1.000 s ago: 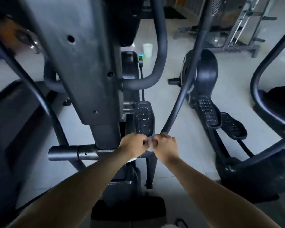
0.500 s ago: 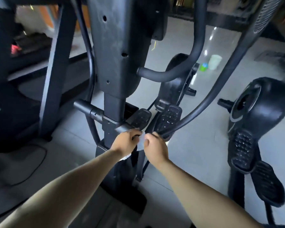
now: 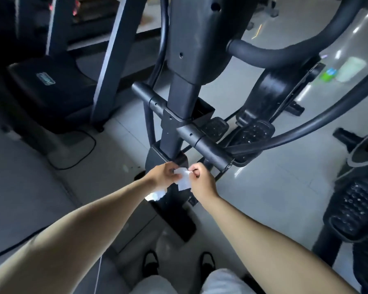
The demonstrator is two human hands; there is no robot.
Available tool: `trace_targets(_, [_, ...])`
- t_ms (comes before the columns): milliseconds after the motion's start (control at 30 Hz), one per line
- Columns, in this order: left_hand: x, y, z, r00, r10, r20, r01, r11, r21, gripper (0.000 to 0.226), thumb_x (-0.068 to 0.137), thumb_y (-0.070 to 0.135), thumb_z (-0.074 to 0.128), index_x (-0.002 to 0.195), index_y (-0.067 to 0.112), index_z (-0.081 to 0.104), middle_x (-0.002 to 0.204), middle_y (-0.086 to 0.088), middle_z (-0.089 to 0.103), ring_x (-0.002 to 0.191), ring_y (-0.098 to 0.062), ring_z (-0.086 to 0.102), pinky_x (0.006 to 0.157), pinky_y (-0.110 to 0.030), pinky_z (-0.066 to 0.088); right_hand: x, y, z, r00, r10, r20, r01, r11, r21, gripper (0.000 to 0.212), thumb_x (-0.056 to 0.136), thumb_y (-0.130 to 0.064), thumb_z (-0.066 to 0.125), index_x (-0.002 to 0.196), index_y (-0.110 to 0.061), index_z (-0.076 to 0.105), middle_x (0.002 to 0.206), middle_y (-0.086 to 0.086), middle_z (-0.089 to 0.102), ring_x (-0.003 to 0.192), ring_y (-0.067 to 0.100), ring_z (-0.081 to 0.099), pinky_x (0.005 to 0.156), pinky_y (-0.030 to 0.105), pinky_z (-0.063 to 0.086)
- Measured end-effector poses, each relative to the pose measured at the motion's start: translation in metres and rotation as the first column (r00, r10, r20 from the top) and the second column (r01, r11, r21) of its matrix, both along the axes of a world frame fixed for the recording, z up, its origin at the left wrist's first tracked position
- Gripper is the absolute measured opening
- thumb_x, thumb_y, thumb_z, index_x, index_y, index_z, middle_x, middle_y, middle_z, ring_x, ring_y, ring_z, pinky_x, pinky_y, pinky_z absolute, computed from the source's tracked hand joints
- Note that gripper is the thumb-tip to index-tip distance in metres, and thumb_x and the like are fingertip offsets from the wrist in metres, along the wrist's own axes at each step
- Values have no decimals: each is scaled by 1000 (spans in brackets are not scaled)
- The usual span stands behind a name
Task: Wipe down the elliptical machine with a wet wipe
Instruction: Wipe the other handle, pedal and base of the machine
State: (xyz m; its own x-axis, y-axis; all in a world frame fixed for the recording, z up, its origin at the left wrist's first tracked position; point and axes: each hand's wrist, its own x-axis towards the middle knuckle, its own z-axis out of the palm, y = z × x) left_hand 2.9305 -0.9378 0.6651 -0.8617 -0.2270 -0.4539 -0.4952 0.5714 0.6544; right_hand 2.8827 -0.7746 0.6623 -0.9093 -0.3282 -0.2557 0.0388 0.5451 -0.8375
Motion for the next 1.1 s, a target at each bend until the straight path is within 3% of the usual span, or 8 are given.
trace_targets(167, [5, 10, -38, 983, 173, 55, -169, 984, -64, 39, 95, 38, 60, 133, 32, 60, 119, 6, 70, 88, -16, 63, 73, -28, 48, -15, -13, -37, 982, 185, 26, -186, 982, 36, 20, 93, -10, 51, 93, -29, 58, 97, -4, 66, 91, 18, 60, 83, 34, 51])
trace_targets(300, [17, 28, -68, 949, 307, 67, -302, 950, -77, 14, 93, 31, 59, 106, 29, 63, 98, 2, 71, 72, -16, 62, 73, -33, 55, -17, -10, -76, 955, 280, 98, -285, 957, 49, 21, 91, -10, 47, 91, -29, 56, 98, -4, 65, 88, 18, 59, 71, 27, 48])
trace_targets(400, [32, 41, -90, 914, 397, 81, -391, 917, -75, 8, 91, 26, 59, 89, 33, 55, 84, 7, 65, 71, -15, 60, 60, -28, 46, -18, -8, -96, 941, 320, 114, -325, 945, 26, 21, 91, -3, 46, 89, -21, 57, 93, 0, 65, 80, 17, 55, 62, 18, 41])
trace_targets(533, [44, 50, -129, 871, 484, 80, -483, 875, -32, 15, 93, 24, 58, 107, 28, 60, 88, 13, 63, 76, -10, 59, 59, -24, 40, -15, -11, -133, 924, 337, 180, -343, 939, 4, 24, 91, -5, 44, 84, -25, 57, 98, 2, 67, 89, 19, 60, 71, 27, 46])
trace_targets(667, [45, 52, -187, 845, 533, 43, -533, 846, -7, 15, 95, 28, 55, 105, 19, 61, 89, 3, 67, 72, -15, 58, 63, -29, 42, -14, -19, -180, 920, 331, 212, -330, 943, -38, 22, 93, -1, 44, 100, -13, 62, 108, 2, 65, 94, 16, 57, 71, 18, 43])
trace_targets(900, [46, 53, -301, 837, 547, -8, -547, 837, -10, 18, 93, 30, 58, 79, 21, 51, 71, 10, 49, 65, -12, 43, 54, -23, 31, -19, -21, -277, 931, 331, 156, -337, 941, 12, 23, 92, 0, 46, 94, -14, 64, 86, -6, 62, 69, 3, 53, 47, 5, 37])
trace_targets(1000, [51, 50, -341, 831, 557, -18, -554, 829, 80, 7, 93, 29, 60, 95, 23, 58, 78, 1, 59, 67, -12, 49, 60, -24, 39, -19, -22, -319, 928, 349, 130, -351, 936, -7, 20, 93, -1, 51, 92, -14, 66, 90, -5, 65, 75, 4, 56, 52, 5, 39])
trace_targets(1100, [59, 56, -365, 785, 616, -71, -584, 773, 249, 28, 93, 31, 65, 116, 37, 51, 92, -1, 70, 69, -10, 58, 68, -26, 50, -15, -21, -349, 917, 373, 140, -372, 928, -37, 21, 94, -5, 54, 90, -20, 67, 91, -9, 68, 78, 5, 59, 60, 10, 42])
